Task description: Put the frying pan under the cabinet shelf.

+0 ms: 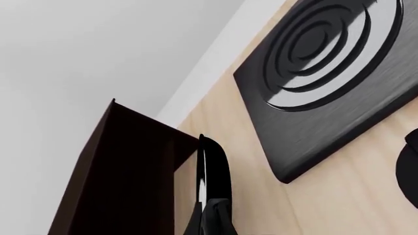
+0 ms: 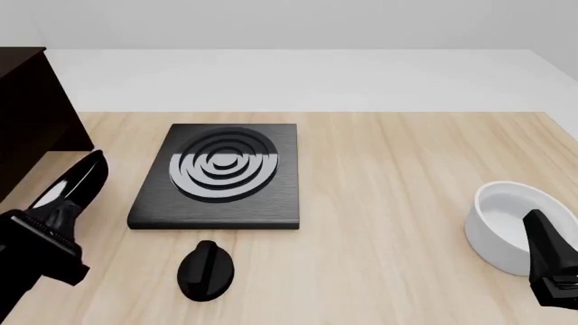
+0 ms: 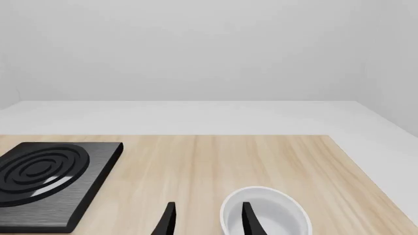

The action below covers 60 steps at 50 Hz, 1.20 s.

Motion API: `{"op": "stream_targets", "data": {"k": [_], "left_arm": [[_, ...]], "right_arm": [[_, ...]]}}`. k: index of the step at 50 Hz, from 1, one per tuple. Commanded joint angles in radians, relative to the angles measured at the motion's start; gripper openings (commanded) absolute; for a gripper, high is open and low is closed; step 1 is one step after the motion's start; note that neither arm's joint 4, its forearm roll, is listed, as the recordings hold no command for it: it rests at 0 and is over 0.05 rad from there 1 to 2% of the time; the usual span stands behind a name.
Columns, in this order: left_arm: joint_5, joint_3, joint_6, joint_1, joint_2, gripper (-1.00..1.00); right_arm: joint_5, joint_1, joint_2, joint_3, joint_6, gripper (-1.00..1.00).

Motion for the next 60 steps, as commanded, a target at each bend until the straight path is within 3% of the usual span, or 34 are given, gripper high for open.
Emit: {"op": "stream_targets", "data": {"k": [1, 6, 13, 18, 23, 27, 31, 37, 44, 54, 60], "left_arm": [[-0.103, 0.0, 0.014, 0.016, 0.09, -1.0], [-0.16, 0.0, 0.023, 0.035, 0.16, -1.0], [-0.117, 0.0, 0.032, 0.077, 0.125, -1.0], [-0.24, 0.0, 0.04, 0.104, 0.265, -1.0], [-0.197, 0.0, 0.04, 0.121, 0.221, -1.0], [-0.055, 0.0, 0.017, 0.162, 0.069, -1.0], [-0.135, 0.0, 0.025, 0.177, 0.171, -1.0], [-0.147, 0.0, 0.031, 0.191, 0.19, -1.0], [-0.066, 0.0, 0.026, 0.21, 0.113, -1.0], [-0.419, 0.0, 0.041, 0.236, 0.489, -1.0], [-0.531, 0.0, 0.051, 0.257, 0.614, -1.0]], "right_arm": [[0.0, 0.0, 0.0, 0.0, 0.0, 1.0], [0.0, 0.0, 0.0, 0.0, 0.0, 1.0], [0.0, 0.0, 0.0, 0.0, 0.0, 1.0], [0.0, 0.0, 0.0, 0.0, 0.0, 1.0], [0.0, 0.0, 0.0, 0.0, 0.0, 1.0], [0.0, 0.0, 0.0, 0.0, 0.0, 1.0], [0.0, 0.0, 0.0, 0.0, 0.0, 1.0], [0.0, 0.0, 0.0, 0.0, 0.0, 1.0], [0.0, 0.0, 0.0, 0.0, 0.0, 1.0], [0.0, 0.0, 0.0, 0.0, 0.0, 1.0], [0.0, 0.0, 0.0, 0.0, 0.0, 1.0]]}}
